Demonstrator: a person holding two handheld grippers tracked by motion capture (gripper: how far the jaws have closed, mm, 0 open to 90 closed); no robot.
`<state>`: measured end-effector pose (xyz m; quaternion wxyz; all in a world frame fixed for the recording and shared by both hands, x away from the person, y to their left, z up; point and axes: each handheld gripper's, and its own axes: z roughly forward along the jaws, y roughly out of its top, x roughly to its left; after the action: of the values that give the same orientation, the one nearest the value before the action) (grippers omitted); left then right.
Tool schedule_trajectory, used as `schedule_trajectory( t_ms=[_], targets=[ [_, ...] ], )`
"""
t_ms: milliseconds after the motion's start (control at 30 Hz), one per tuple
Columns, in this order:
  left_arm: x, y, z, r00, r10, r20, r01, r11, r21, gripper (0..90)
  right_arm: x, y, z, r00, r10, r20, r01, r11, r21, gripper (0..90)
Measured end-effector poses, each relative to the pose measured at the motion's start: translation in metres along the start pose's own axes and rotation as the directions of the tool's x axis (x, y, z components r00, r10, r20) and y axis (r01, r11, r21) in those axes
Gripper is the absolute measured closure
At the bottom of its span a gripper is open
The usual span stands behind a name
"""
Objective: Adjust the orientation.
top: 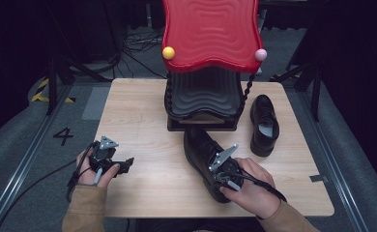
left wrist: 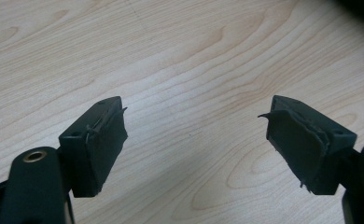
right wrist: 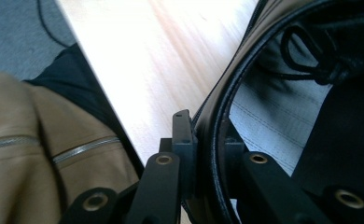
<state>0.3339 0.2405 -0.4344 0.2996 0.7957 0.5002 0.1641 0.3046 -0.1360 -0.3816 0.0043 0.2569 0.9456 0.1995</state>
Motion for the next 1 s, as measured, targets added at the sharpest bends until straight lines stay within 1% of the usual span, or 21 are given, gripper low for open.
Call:
schedule_trajectory(
  t_ms=[67,133,200,267,333,367,400,467,533,700,767,800,867,967,1000],
  targets=[
    [0.000,0.000,0.000,1.0000,0.000,-0.001,0.000,1.0000,-0.003,20.2,-0.002,-0.001,0.004,0.9994,0.023,0.027,-0.023,1.000,0.021,82.2],
    [0.000,0.000,0.001,1.0000,0.002,0.002,-0.002,1.0000,-0.002,20.2,-0.001,-0.001,0.010,0.9987,0.014,0.049,-0.017,0.999,0.044,81.3],
    [-0.001,0.000,0.002,1.0000,0.005,0.006,-0.005,1.0000,0.006,20.2,0.001,-0.003,0.022,0.9987,0.031,0.040,-0.034,0.995,0.091,80.7],
    [-0.001,0.001,0.002,0.9999,0.006,0.010,-0.007,1.0000,0.007,20.1,0.005,-0.004,0.031,0.9990,0.030,0.032,-0.033,0.993,0.115,80.2],
    [-0.001,0.001,0.002,1.0000,0.005,0.006,-0.005,1.0000,0.006,20.1,0.004,-0.005,0.032,0.9992,0.027,0.028,-0.031,0.992,0.123,80.6],
    [0.000,0.000,0.002,1.0000,0.006,0.007,-0.006,1.0000,0.007,20.1,0.001,-0.005,0.029,0.9991,0.036,0.022,-0.038,0.992,0.120,81.1],
    [0.000,0.000,0.002,1.0000,0.005,0.007,-0.005,1.0000,0.007,20.0,-0.003,-0.007,0.027,0.9990,0.036,0.026,-0.040,0.988,0.146,82.2],
    [0.000,0.000,0.003,1.0000,0.002,0.006,-0.002,1.0000,0.008,20.1,-0.009,-0.011,0.025,0.9986,0.035,0.038,-0.041,0.986,0.164,82.9],
    [0.001,0.001,0.004,1.0000,0.004,0.007,-0.004,1.0000,0.007,20.1,-0.013,-0.013,0.024,0.9984,0.054,0.014,-0.055,0.988,0.147,83.0],
    [0.001,0.002,0.006,0.9999,0.007,0.010,-0.007,0.9999,0.012,20.1,-0.010,-0.013,0.026,0.9987,0.051,0.008,-0.052,0.988,0.142,82.6],
    [0.000,0.003,0.007,0.9999,0.003,0.014,-0.003,0.9999,0.012,20.0,-0.009,-0.013,0.025,0.9981,0.061,-0.008,-0.059,0.989,0.133,82.4],
    [0.000,0.003,0.008,0.9998,0.002,0.019,-0.003,0.9999,0.012,20.1,-0.009,-0.014,0.025,0.9983,0.057,-0.011,-0.055,0.990,0.127,82.4],
    [0.000,0.004,0.009,0.9998,0.009,0.016,-0.009,0.9999,0.012,20.1,-0.009,-0.014,0.024,0.9981,0.060,-0.014,-0.058,0.990,0.127,82.6],
    [0.000,0.006,0.010,0.9997,0.012,0.023,-0.013,0.9998,0.015,20.1,-0.008,-0.015,0.023,0.9972,0.065,-0.037,-0.059,0.990,0.131,82.2],
    [-0.001,0.006,0.010,0.9997,0.008,0.022,-0.008,0.9999,0.009,20.1,-0.009,-0.016,0.023,0.9965,0.071,-0.045,-0.064,0.989,0.131,80.0]
  ],
)
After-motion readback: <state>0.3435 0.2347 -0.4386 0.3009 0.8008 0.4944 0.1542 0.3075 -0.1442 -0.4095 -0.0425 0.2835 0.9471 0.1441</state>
